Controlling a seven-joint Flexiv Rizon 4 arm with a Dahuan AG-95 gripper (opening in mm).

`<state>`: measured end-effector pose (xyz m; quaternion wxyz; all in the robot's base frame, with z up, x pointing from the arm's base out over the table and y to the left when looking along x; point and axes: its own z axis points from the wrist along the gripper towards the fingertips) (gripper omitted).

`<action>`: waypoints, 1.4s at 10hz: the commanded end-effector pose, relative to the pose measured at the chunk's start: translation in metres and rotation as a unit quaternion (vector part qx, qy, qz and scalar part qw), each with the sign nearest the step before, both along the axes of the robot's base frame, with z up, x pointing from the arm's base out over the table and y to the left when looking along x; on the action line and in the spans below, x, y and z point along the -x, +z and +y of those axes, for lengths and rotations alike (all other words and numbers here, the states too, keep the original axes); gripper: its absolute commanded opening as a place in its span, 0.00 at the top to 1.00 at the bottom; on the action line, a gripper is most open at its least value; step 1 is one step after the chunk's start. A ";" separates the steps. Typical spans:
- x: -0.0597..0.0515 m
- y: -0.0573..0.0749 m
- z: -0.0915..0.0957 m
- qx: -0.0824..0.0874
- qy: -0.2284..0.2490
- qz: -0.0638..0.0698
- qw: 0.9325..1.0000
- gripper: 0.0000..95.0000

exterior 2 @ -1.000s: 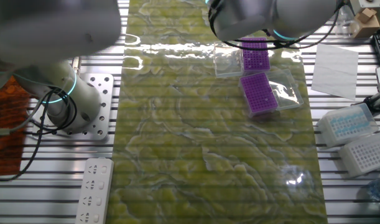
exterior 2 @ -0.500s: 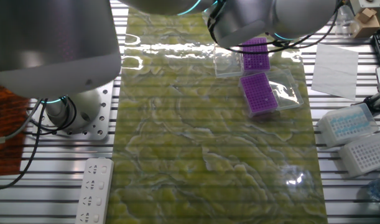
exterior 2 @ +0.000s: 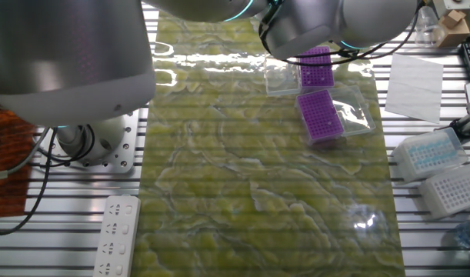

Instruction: Transfer all small pipette tips from one holder to another

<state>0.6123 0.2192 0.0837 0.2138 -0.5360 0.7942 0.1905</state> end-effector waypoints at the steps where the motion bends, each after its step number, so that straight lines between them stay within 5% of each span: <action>1: -0.001 0.000 0.000 -0.001 0.001 0.000 1.000 1.00; 14: 0.008 -0.012 -0.002 0.008 0.031 -0.008 0.999 1.00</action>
